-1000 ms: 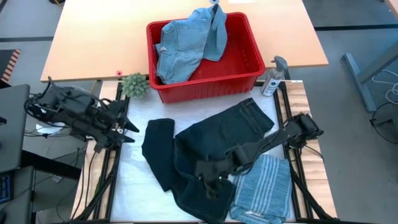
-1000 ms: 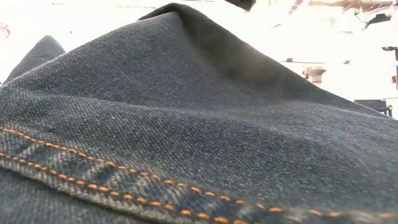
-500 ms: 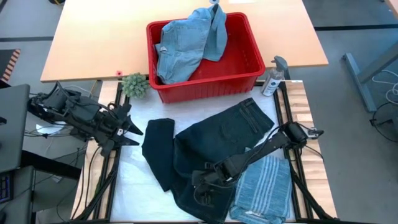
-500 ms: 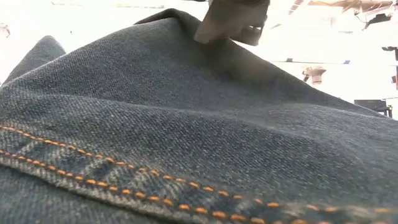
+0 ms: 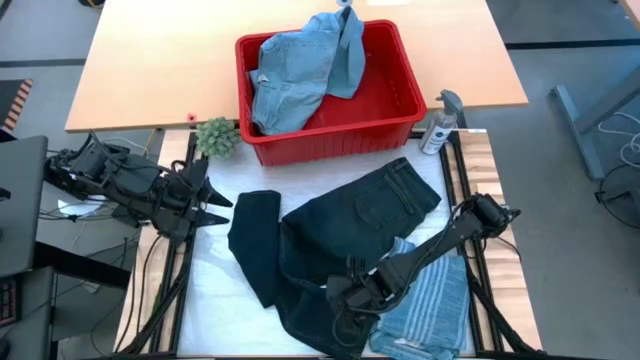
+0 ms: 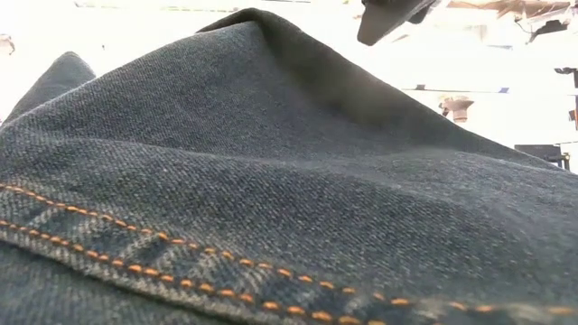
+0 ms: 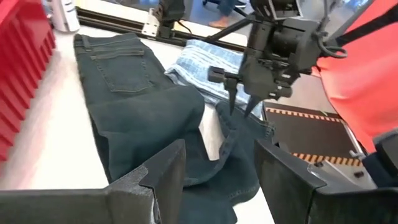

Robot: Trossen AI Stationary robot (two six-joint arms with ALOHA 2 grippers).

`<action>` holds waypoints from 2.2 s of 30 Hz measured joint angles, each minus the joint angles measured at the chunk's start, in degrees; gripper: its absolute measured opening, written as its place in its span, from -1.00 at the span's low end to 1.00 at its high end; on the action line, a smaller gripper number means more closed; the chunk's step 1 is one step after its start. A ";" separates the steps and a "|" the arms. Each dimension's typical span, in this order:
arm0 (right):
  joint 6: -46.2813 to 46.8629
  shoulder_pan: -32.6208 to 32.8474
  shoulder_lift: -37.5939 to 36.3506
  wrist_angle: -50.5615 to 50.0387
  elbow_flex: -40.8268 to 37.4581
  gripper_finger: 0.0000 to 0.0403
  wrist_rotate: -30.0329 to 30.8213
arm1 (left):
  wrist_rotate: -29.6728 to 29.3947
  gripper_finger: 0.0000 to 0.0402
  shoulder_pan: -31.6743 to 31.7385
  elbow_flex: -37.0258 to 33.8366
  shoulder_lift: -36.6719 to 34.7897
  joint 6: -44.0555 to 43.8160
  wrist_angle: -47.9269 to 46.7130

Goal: Fold Laundry from Bin
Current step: Fold the blue denim pants

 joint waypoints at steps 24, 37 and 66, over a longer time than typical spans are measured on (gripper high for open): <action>-6.27 -3.72 1.00 8.72 -6.47 -0.28 1.43 | -0.67 -0.11 0.00 -0.02 3.67 -2.20 0.11; -11.62 -7.32 -0.76 -1.38 1.03 -0.92 -9.26 | -0.06 -0.11 0.00 -0.02 3.50 -1.42 -1.07; -38.35 -39.72 -6.43 -33.76 18.23 -0.32 -14.43 | 8.78 -0.11 -3.26 -2.47 3.67 -6.25 -0.11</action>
